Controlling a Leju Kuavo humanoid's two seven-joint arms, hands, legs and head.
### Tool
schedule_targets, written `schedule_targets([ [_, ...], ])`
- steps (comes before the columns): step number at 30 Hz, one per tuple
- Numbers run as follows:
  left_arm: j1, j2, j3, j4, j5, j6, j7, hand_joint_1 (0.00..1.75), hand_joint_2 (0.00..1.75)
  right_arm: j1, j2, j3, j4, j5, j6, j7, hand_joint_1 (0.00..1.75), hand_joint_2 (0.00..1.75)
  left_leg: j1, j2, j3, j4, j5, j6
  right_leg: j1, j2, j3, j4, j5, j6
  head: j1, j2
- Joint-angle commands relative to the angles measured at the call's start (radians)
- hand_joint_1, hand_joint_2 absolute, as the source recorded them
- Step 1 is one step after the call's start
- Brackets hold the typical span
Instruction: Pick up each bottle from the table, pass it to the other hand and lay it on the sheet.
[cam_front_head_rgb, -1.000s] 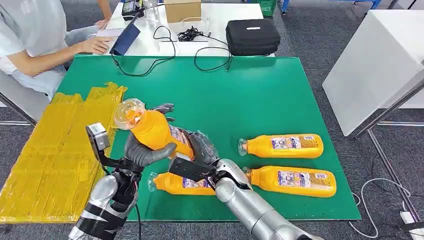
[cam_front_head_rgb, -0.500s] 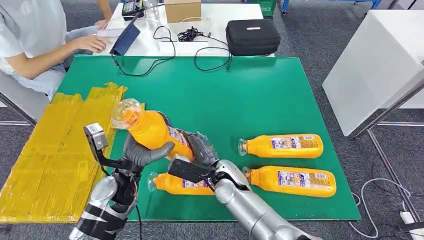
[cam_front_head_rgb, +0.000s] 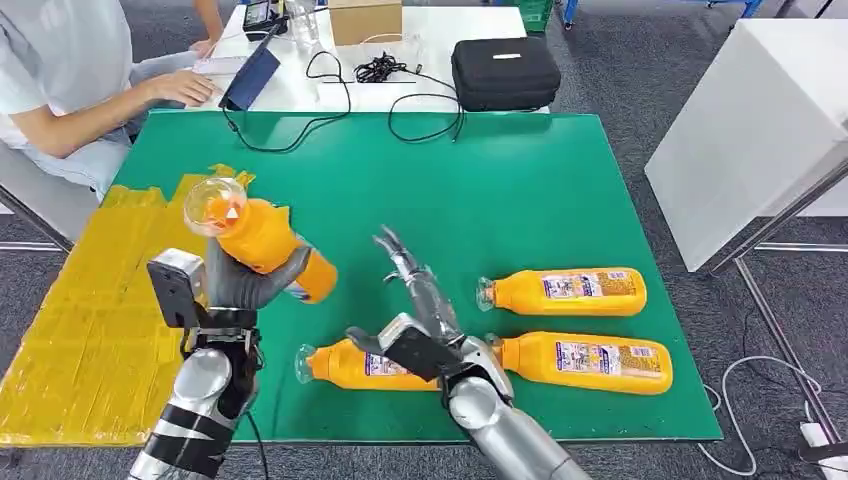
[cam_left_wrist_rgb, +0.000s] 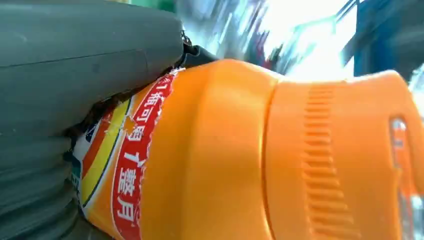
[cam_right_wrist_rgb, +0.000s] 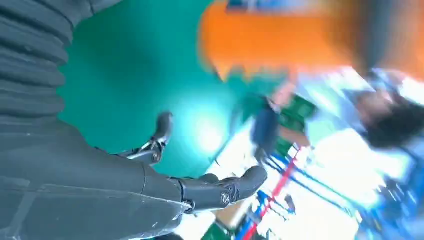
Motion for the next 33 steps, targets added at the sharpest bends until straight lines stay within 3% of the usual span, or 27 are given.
schedule_targets([
  [1,-0.058,0.067,0.056,0.019,-0.290,0.102,0.042,1.75,1.75,0.128,-0.116,-0.131,-0.384,-0.022,0.036,-0.015,0.00,1.75,0.000,-0.003,0.002,0.001,-0.001,-0.001,0.001,-0.004,0.003,0.001,-0.002,-0.001,0.001,0.000],
  [6,-0.122,0.114,0.081,0.121,-0.701,0.216,0.168,1.75,1.75,0.165,-0.127,-0.168,-0.450,-0.023,0.054,-0.026,0.00,1.75,0.001,-0.002,0.003,0.000,-0.001,-0.001,0.001,-0.004,0.004,0.001,-0.002,-0.002,0.001,0.000],
  [8,-0.128,0.115,0.083,0.123,-0.702,0.215,0.169,1.75,1.75,0.165,-0.127,-0.169,-0.450,-0.023,0.055,-0.027,0.00,1.75,0.000,-0.001,0.001,0.000,0.000,-0.001,0.001,-0.003,0.002,0.000,-0.001,-0.001,0.000,0.000],
  [9,-0.150,0.136,0.092,0.171,-1.014,0.303,0.283,1.75,1.75,0.164,-0.117,-0.175,-0.444,-0.035,0.068,-0.029,0.00,1.75,0.001,-0.002,0.003,0.000,-0.001,-0.002,0.001,-0.003,0.003,0.000,-0.002,-0.002,0.000,0.000],
  [12,-0.196,0.173,0.094,0.243,-1.273,0.310,0.381,1.75,1.75,0.161,-0.118,-0.162,-0.442,-0.038,0.082,-0.034,0.00,1.75,0.001,0.001,0.004,0.000,-0.001,-0.002,0.001,-0.001,0.003,0.000,-0.001,-0.002,0.000,0.000],
  [16,-0.242,0.193,0.085,0.318,-1.338,0.263,0.424,1.75,1.75,0.156,-0.122,-0.152,-0.440,-0.038,0.092,-0.034,0.00,1.75,0.001,0.000,0.005,0.000,-0.002,-0.002,0.002,-0.002,0.005,0.001,-0.002,-0.002,0.000,0.000],
  [19,-0.383,0.229,0.036,0.586,-1.398,0.163,0.467,1.75,1.75,0.142,-0.127,-0.133,-0.425,-0.023,0.115,-0.022,0.00,1.75,0.002,-0.002,0.003,0.000,0.000,-0.002,0.002,-0.004,0.004,0.001,-0.001,-0.002,0.001,0.000],
  [24,-0.492,0.228,0.026,0.826,-1.403,0.111,0.494,1.75,1.75,0.136,-0.118,-0.120,-0.406,-0.005,0.124,-0.012,0.00,1.75,0.001,0.001,0.005,0.000,-0.001,-0.002,0.002,-0.001,0.005,0.001,-0.001,-0.002,0.000,0.000],
  [33,-0.522,0.225,0.039,0.924,-1.378,0.059,0.494,1.75,1.75,0.127,-0.113,-0.109,-0.390,0.001,0.128,-0.009,0.00,1.75,0.001,0.003,0.001,0.000,0.000,-0.001,0.001,0.001,0.001,0.001,0.000,-0.001,0.000,0.000],
])
